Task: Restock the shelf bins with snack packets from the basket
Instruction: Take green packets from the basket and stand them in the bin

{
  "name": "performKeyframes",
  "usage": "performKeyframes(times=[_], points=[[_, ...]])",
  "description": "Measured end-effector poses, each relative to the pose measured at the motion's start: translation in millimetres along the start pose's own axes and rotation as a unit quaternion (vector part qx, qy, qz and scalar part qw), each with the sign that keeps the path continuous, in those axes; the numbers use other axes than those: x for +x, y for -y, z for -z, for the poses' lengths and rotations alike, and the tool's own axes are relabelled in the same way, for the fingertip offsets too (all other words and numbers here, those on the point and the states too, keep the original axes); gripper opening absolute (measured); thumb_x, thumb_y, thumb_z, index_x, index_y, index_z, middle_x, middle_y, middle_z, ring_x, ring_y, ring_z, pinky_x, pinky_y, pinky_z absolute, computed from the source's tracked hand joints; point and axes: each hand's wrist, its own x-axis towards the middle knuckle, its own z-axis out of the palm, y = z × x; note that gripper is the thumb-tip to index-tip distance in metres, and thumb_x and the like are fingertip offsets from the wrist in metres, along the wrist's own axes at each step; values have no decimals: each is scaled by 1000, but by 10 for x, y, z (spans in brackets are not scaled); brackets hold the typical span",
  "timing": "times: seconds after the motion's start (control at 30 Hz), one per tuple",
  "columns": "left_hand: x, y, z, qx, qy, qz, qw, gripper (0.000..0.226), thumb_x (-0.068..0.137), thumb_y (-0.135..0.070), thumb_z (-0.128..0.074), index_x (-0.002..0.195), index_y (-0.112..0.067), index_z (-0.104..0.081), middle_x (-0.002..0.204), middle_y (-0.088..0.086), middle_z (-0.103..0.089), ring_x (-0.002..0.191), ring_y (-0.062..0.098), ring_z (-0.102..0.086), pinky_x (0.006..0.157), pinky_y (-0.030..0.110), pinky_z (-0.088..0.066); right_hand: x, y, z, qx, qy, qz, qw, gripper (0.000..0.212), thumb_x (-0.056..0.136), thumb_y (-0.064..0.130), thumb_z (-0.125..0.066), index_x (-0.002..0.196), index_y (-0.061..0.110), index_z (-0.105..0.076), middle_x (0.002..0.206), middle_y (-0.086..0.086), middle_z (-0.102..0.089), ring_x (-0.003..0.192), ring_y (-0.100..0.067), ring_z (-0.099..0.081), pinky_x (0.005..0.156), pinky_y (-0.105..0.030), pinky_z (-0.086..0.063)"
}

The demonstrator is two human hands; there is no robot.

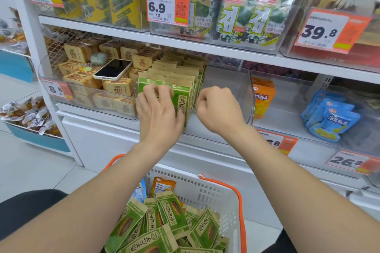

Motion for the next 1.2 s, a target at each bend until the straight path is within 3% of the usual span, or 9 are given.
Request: performKeyframes(times=[0.1,0.17,0.3,0.47,0.6,0.7,0.87,1.03,1.2], points=[[-157,1,0,-14,135,-17,991,25,91,-34,-63,97,-17,-47,107,7,-47,94,31,-46,75,42,-41,-268,20,-8,-44,161,40,985,20,82,17,-47,64,13,-56,66,-10,-56,70,-39,-59,60,-34,-46],[-272,-1,-4,-19,306,-17,952,26,97,-44,-57,93,-19,-56,99,6,-61,95,32,-57,74,41,-46,-454,-41,-73,-79,336,43,938,20,82,12,-49,66,11,-60,62,-9,-65,66,-33,-70,62,-38,-58],[-561,-46,70,-2,636,-88,766,33,100,-46,-61,124,-25,-65,123,3,-68,97,20,-61,88,35,-51,-890,-194,-369,-139,567,39,811,18,91,15,-54,90,10,-70,82,-5,-77,74,-22,-75,75,-39,-64],[-968,-154,56,124,739,-160,642,43,103,-47,-56,139,-24,-62,143,1,-60,124,25,-60,103,37,-49,-1496,-244,-902,-251,638,140,714,18,93,21,-58,77,14,-62,91,-6,-67,79,-27,-60,76,-45,-57],[-1149,-145,-13,141,733,-187,639,43,105,-48,-51,135,-20,-63,140,3,-61,121,28,-61,102,41,-50,-1849,-292,-1096,-257,668,148,683,17,100,20,-55,87,10,-54,91,-4,-56,87,-30,-59,85,-46,-56],[-1185,-101,-42,144,724,-199,645,41,105,-50,-48,125,-19,-65,127,2,-66,110,27,-66,96,45,-55,-2094,-346,-1272,-219,678,118,692,45,101,14,-55,144,5,-43,131,-11,-58,112,-35,-64,84,-44,-56],[-1186,-39,-64,153,720,-206,645,39,104,-49,-50,127,-21,-64,127,1,-64,110,25,-65,96,45,-55,-2337,-413,-1455,-159,651,71,739,82,100,25,-64,159,6,-10,104,-11,-61,81,-27,-62,60,-34,-49],[-1070,-57,-21,132,726,-186,649,43,107,-46,-50,139,-19,-58,141,2,-58,121,27,-60,99,40,-50,-2269,-385,-1498,-192,660,97,720,57,101,36,-65,143,3,-45,125,-12,-65,101,-29,-66,73,-37,-52],[-912,-42,0,99,718,-163,669,39,108,-32,-48,146,-27,-53,141,0,-56,113,22,-58,94,37,-49,-1848,-248,-1280,-209,682,100,694,29,101,32,-61,115,7,-62,96,-4,-60,89,-26,-61,77,-39,-54]])
